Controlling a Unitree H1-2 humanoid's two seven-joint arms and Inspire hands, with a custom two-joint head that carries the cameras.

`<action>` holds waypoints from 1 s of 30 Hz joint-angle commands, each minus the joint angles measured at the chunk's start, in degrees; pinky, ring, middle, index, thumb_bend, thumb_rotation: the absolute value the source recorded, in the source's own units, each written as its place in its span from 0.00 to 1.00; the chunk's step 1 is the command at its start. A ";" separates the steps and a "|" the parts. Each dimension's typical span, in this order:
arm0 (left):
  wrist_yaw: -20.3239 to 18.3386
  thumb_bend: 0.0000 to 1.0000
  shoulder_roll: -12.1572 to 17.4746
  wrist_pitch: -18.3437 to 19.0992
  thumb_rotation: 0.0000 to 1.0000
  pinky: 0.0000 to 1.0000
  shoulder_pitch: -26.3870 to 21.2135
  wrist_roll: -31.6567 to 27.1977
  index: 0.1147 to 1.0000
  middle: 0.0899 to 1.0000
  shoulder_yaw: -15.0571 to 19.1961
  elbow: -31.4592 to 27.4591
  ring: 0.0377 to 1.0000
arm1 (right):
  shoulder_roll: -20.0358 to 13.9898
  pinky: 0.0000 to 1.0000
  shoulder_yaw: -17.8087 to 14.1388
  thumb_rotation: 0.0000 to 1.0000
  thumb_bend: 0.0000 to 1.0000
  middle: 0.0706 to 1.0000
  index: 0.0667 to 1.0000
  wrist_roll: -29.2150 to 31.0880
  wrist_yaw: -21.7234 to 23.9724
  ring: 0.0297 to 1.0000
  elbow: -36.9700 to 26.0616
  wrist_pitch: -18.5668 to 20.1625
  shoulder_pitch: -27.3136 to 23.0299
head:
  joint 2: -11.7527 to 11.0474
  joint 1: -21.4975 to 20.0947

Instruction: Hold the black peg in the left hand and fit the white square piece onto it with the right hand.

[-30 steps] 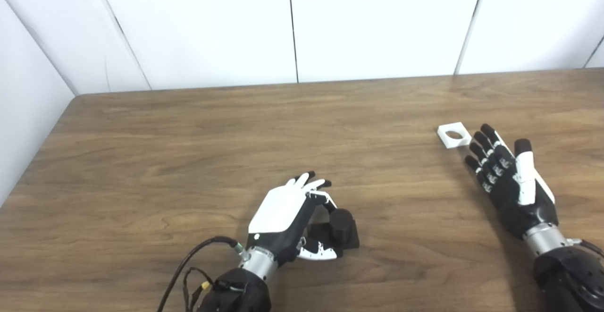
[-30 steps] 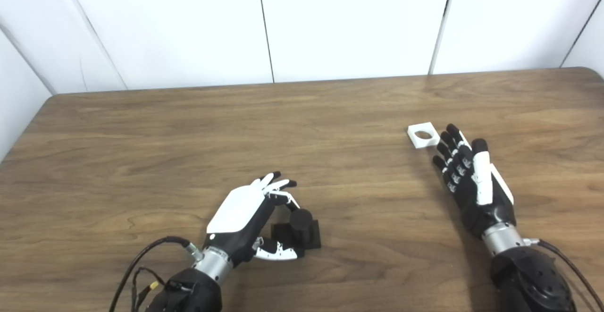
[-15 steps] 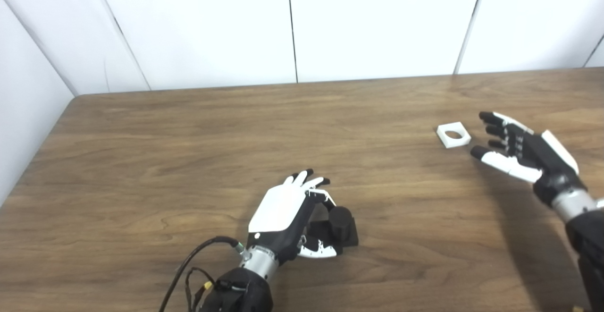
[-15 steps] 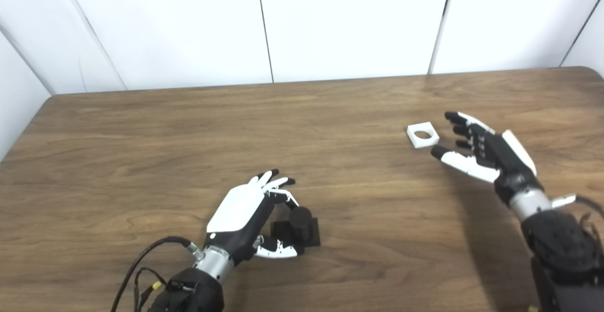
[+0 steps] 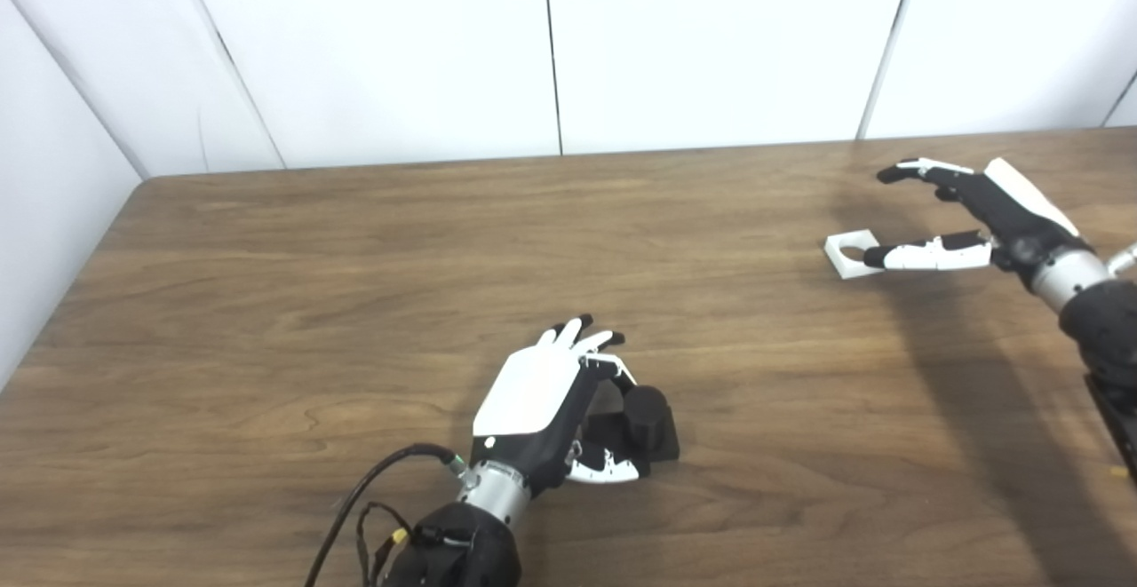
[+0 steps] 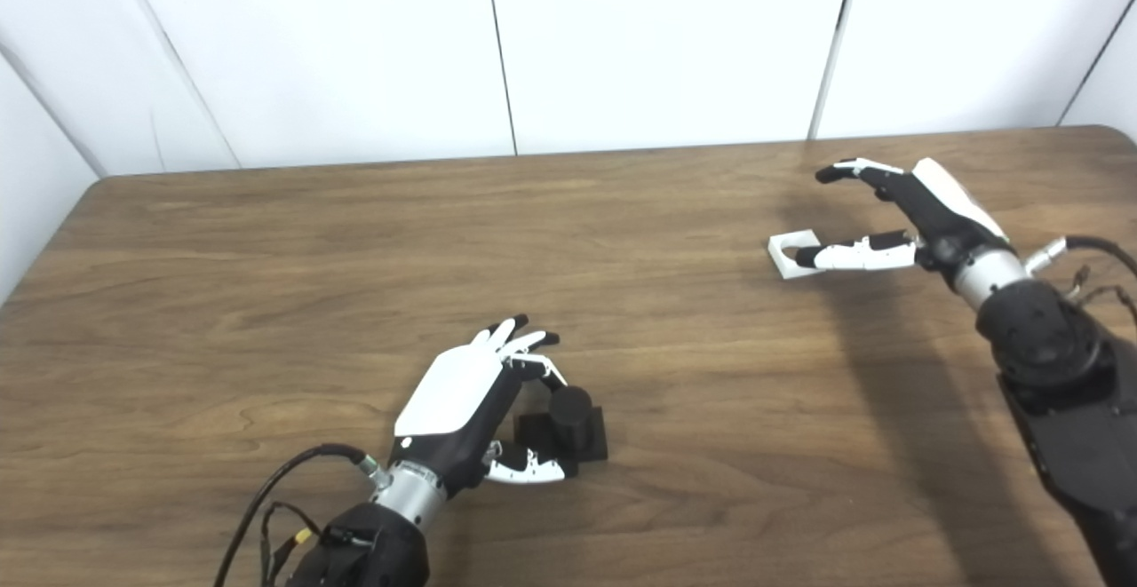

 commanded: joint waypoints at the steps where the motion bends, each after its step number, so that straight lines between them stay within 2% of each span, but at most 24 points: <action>1: 0.69 0.52 -0.08 -0.87 0.06 1.00 -0.30 1.00 0.42 0.89 0.23 0.46 1.00 | -1.79 0.87 0.95 0.28 0.87 0.93 0.74 -2.91 -0.06 0.95 0.44 -2.21 -4.37 | -0.02 -0.12; 4: 0.69 0.52 -0.14 -0.90 0.06 1.00 -0.27 1.08 0.42 0.89 0.19 0.46 1.00 | -1.56 0.87 2.00 0.25 0.88 0.92 0.73 -4.58 -0.33 0.95 2.89 -3.21 -5.84 | -0.12 -0.35; 8: 0.62 0.52 -0.61 -0.53 0.06 1.00 -0.07 1.36 0.42 0.89 0.10 0.40 1.00 | -1.45 0.94 2.87 0.21 0.89 0.92 0.71 -6.12 -0.24 0.97 5.61 -4.58 -7.26 | -0.21 -0.44; 13: 0.88 0.52 -0.72 -0.83 0.06 1.00 -0.09 1.53 0.42 0.89 -0.02 0.58 0.99 | -1.56 0.99 3.41 0.21 0.90 0.92 0.70 -6.99 0.30 0.98 8.01 -6.19 -8.37 | -0.31 -0.61; 23: 1.40 0.52 -1.33 -0.82 0.06 1.00 -0.21 1.55 0.42 0.89 0.02 1.09 0.99 | -2.20 1.00 5.91 0.17 0.90 0.92 0.70 -9.66 1.98 1.00 12.34 -9.80 -10.97 | -0.42 -0.48; 30: 1.21 0.52 -1.49 -0.63 0.06 1.00 -0.09 1.98 0.42 0.89 -0.05 1.13 0.99 | -2.32 1.00 7.35 0.22 0.91 0.92 0.70 -11.27 3.12 1.00 14.35 -11.73 -12.61 | -0.46 -0.72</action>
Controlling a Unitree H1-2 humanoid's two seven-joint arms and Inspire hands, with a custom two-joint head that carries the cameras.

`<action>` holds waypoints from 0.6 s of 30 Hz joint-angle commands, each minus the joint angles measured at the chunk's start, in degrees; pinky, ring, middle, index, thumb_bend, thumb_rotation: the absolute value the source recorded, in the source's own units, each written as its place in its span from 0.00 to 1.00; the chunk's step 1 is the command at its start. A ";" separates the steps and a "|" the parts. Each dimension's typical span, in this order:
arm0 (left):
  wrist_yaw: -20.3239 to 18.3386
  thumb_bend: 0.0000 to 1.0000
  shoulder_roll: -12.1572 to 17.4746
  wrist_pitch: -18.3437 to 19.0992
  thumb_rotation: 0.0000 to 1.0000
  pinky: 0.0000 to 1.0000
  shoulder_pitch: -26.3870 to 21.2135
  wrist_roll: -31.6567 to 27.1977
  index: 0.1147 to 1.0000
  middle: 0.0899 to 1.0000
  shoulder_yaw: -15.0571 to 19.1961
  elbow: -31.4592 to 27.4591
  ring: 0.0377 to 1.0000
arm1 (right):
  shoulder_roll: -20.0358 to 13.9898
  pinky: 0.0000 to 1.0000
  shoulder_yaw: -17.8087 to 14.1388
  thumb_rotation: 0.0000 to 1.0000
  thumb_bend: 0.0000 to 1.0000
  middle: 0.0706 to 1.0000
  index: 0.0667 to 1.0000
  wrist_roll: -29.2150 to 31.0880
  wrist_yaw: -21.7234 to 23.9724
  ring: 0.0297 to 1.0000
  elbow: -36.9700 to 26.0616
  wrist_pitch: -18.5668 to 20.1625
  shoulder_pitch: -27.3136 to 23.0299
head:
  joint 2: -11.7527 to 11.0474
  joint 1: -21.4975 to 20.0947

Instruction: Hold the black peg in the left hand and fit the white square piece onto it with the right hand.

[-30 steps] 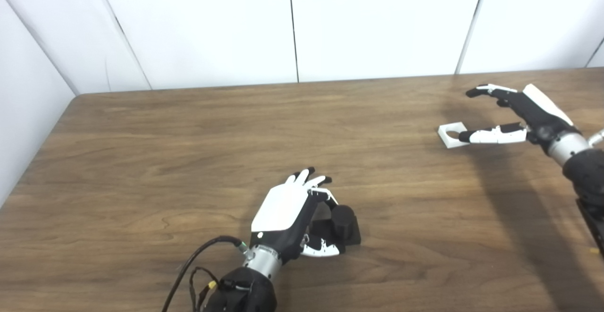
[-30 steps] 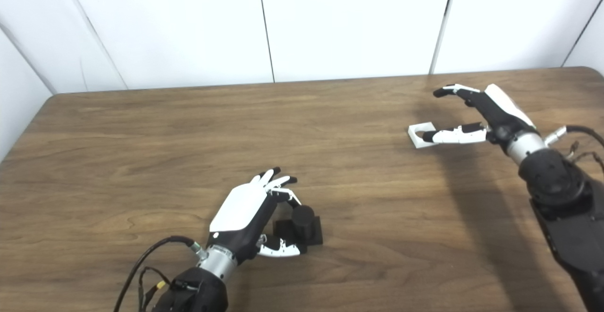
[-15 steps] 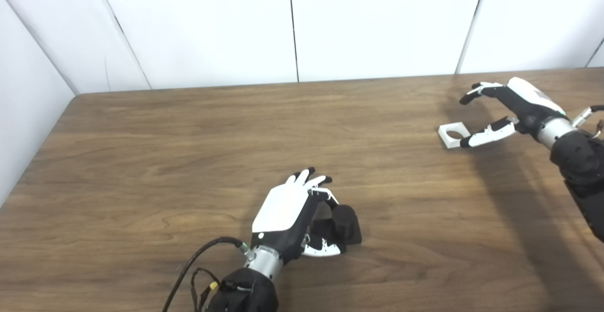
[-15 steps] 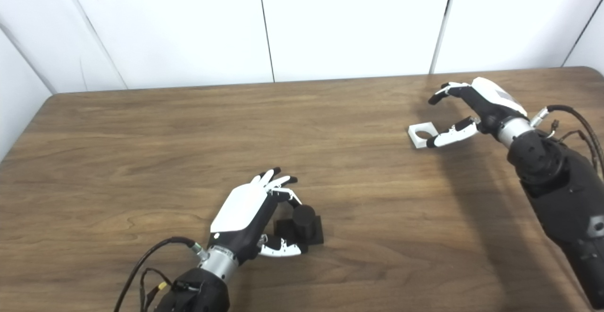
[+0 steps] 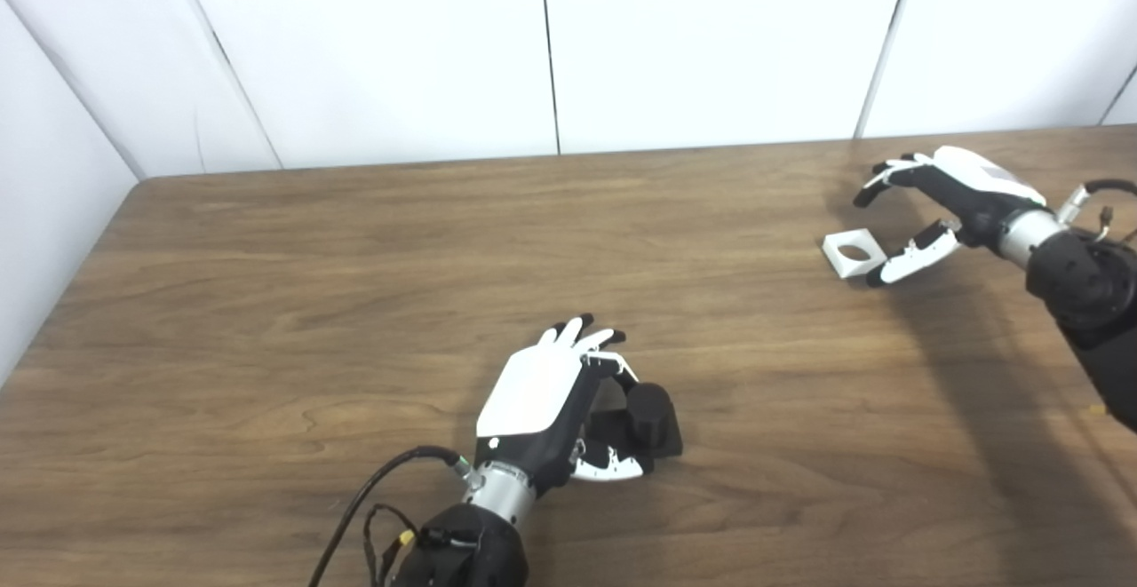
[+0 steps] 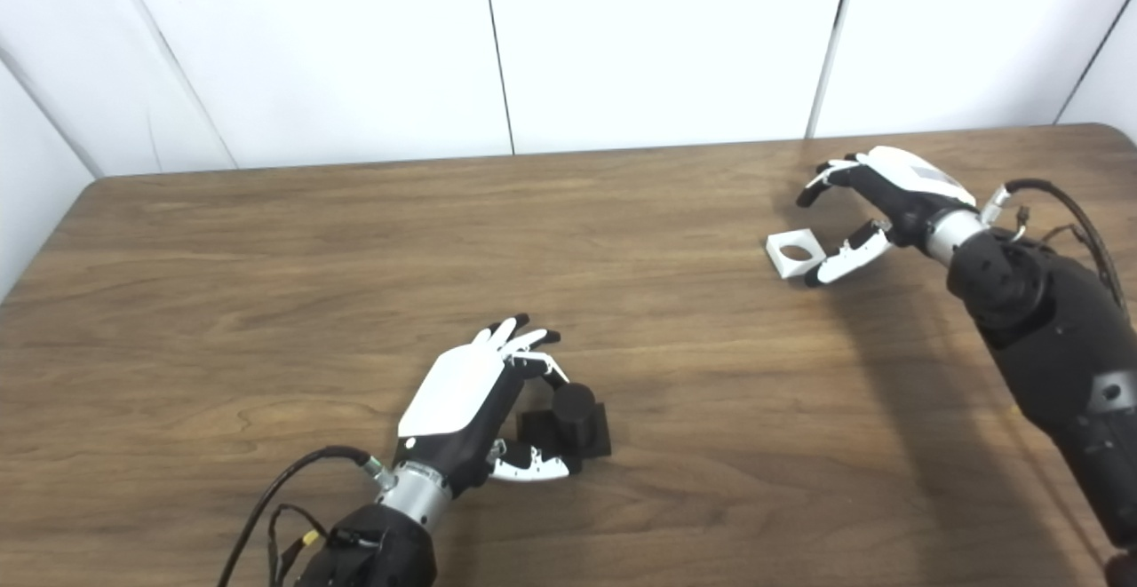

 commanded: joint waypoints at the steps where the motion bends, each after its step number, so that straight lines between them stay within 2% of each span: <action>1: 0.44 0.52 -0.12 -0.76 0.06 1.00 -0.43 0.99 0.42 0.89 -0.10 0.67 0.99 | -1.49 1.00 0.01 0.22 0.91 0.92 0.70 -1.23 -0.11 1.00 -0.87 -1.55 -3.69 | 0.11 0.10; 18: 0.92 0.52 -0.56 -0.88 0.06 1.00 -0.22 0.75 0.42 0.89 -0.25 1.22 0.99 | 0.46 1.00 2.57 0.24 0.91 0.94 0.72 -3.35 -0.25 0.98 5.68 -1.81 -7.43 | -0.13 0.05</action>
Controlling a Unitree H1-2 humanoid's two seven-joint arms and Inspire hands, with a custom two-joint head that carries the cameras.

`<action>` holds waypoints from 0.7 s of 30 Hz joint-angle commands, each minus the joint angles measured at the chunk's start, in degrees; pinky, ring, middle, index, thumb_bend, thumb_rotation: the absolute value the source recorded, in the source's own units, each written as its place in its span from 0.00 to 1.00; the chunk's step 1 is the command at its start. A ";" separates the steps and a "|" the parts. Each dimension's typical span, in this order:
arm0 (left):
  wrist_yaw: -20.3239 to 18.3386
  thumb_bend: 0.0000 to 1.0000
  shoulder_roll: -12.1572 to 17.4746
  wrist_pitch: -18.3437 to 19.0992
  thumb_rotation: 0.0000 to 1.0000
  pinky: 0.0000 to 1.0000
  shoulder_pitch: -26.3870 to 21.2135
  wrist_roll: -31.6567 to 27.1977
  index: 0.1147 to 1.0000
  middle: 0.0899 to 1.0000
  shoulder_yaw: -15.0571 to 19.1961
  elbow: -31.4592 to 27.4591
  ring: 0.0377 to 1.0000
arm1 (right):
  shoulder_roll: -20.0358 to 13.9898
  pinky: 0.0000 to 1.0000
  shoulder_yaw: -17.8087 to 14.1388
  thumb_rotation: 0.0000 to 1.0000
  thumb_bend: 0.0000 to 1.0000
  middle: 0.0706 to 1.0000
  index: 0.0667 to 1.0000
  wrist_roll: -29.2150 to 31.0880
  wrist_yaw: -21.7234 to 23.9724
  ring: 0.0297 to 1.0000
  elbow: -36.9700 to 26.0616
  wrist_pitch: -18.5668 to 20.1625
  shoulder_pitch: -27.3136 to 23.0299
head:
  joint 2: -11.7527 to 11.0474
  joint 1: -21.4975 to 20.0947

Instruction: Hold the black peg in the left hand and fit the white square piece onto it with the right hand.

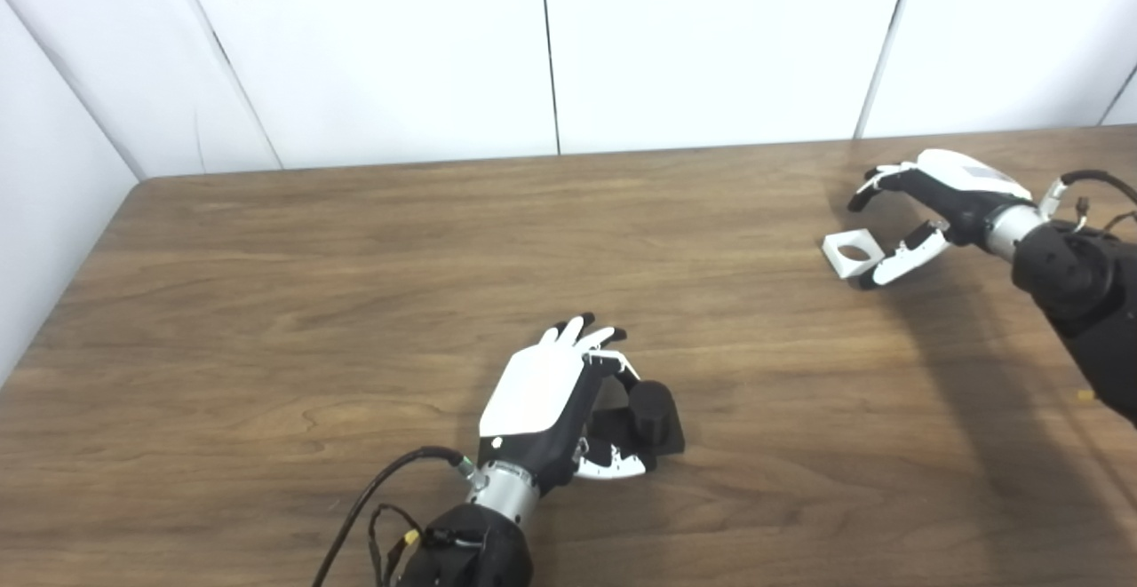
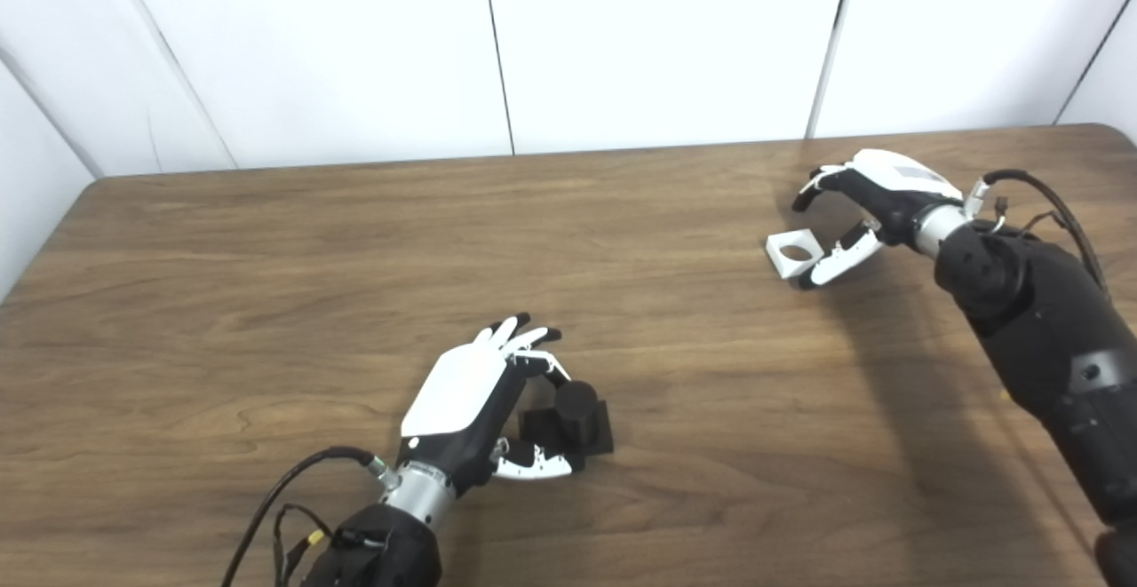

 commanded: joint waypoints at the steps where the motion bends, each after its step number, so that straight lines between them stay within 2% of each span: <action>1: 0.21 0.52 0.13 -0.95 0.06 1.00 -0.21 0.53 0.42 0.89 -0.13 0.61 0.99 | -0.57 1.00 -0.16 0.24 0.91 0.94 0.72 -0.53 -0.64 0.98 0.16 -1.26 -4.21 | 0.05 0.05; 21: -0.88 0.52 -0.57 -0.09 0.06 1.00 -0.26 1.40 0.42 0.89 -0.68 0.51 1.00 | 0.36 1.00 2.82 0.25 0.90 0.92 0.71 -2.68 0.62 0.99 2.86 -0.86 -5.99 | 0.80 0.14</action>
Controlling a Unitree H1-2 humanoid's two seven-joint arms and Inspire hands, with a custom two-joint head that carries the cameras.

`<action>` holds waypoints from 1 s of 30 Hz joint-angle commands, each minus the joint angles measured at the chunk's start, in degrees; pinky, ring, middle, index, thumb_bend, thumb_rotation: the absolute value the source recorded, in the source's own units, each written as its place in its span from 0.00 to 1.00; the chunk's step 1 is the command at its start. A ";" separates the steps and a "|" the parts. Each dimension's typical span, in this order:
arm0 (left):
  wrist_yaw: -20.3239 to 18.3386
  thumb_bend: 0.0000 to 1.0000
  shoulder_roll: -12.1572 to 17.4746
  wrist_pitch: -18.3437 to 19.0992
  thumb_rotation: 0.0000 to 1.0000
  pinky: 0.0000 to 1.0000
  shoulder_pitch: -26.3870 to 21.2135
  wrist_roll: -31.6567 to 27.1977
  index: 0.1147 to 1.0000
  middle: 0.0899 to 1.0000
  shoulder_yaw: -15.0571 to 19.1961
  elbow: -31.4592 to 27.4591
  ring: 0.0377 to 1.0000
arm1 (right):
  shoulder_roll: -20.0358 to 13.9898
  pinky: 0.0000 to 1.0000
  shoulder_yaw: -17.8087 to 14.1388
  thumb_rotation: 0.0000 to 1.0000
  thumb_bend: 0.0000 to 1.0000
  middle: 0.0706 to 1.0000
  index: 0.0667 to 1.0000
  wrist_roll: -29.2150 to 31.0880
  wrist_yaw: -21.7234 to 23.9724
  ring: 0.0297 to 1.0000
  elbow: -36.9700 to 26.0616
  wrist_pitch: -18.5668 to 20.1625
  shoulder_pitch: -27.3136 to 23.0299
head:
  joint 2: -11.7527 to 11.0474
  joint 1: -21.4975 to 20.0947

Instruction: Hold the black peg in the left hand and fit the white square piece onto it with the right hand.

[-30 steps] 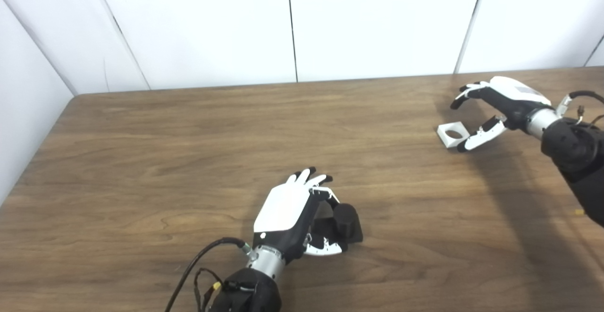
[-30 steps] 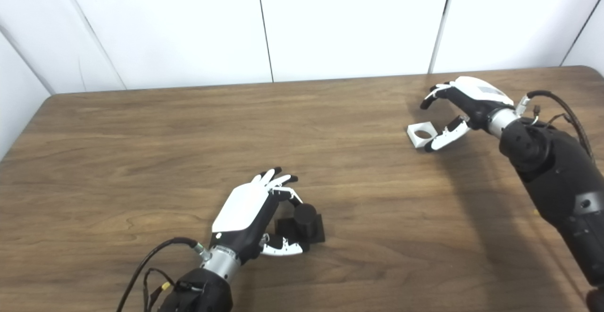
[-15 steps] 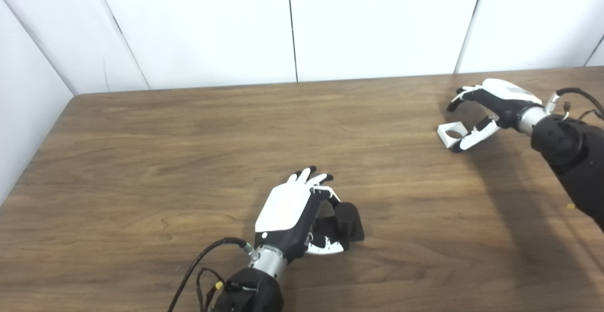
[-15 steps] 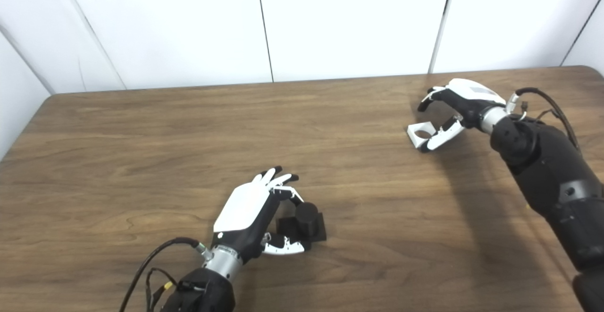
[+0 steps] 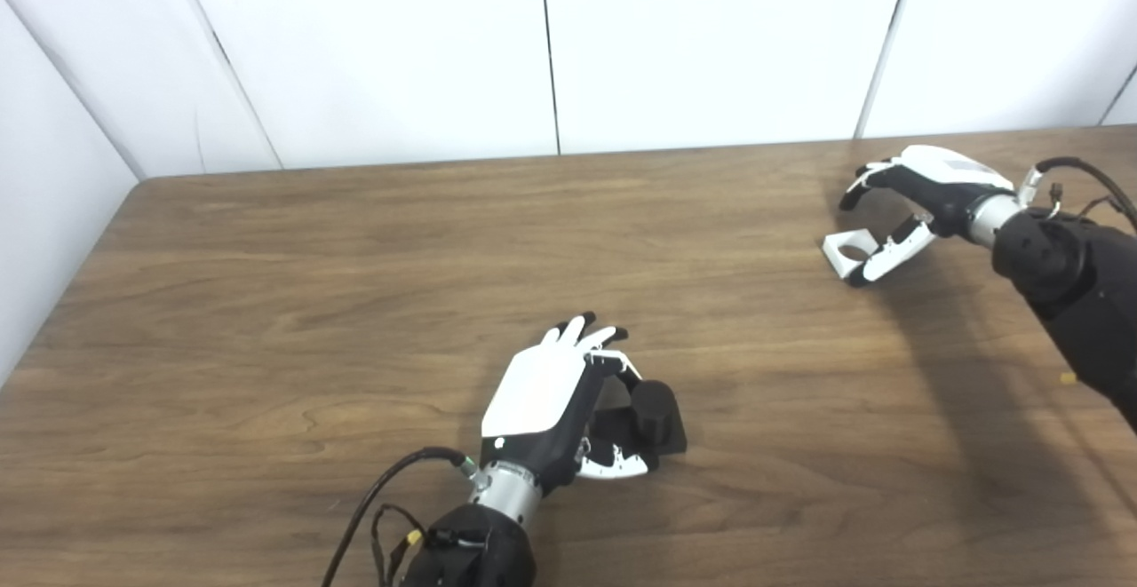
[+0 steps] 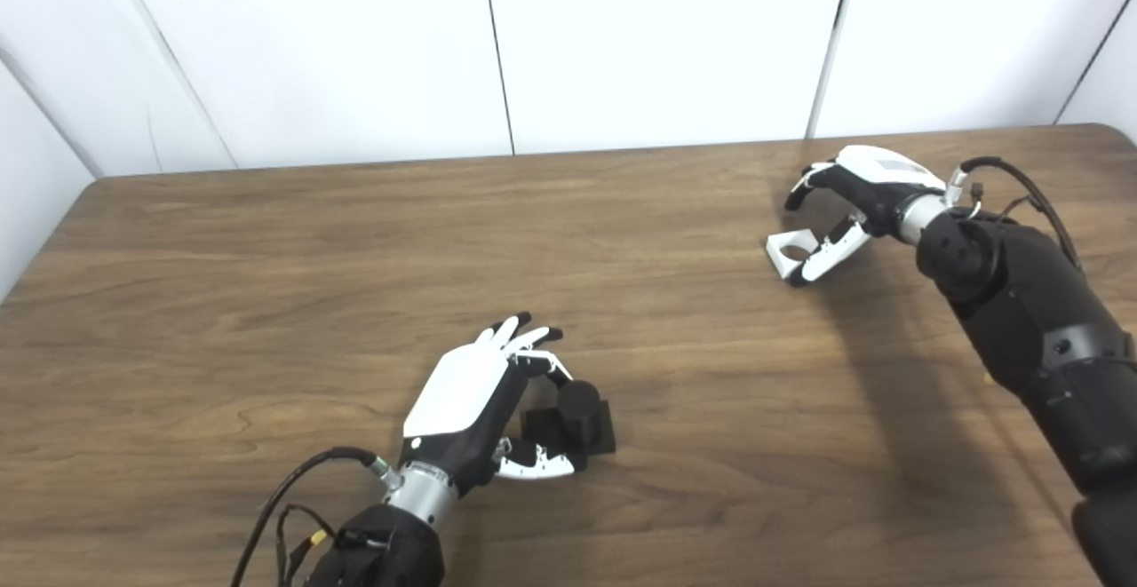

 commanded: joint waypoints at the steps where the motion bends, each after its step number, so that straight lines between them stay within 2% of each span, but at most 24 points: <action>1: -0.81 0.52 -0.07 -0.17 0.06 1.00 -0.30 1.36 0.42 0.89 -0.54 0.44 1.00 | -0.27 1.00 -0.09 0.25 0.90 0.92 0.71 -0.25 0.62 0.99 -0.44 -0.52 -3.23 | 0.18 0.11; 17: -0.10 0.52 0.24 -0.34 0.06 0.99 0.24 2.74 0.42 0.87 -1.47 2.02 0.99 | -1.01 1.00 -0.36 0.26 0.90 0.92 0.71 -0.07 1.71 0.99 -0.62 -1.16 -3.39 | 0.64 0.32; 30: -1.24 0.52 -0.28 0.37 0.06 0.99 0.04 3.50 0.42 0.87 -1.82 1.77 0.99 | -1.29 1.00 0.51 0.24 0.88 0.91 0.66 -1.25 3.84 0.99 -1.04 -0.74 -3.82 | 1.19 0.25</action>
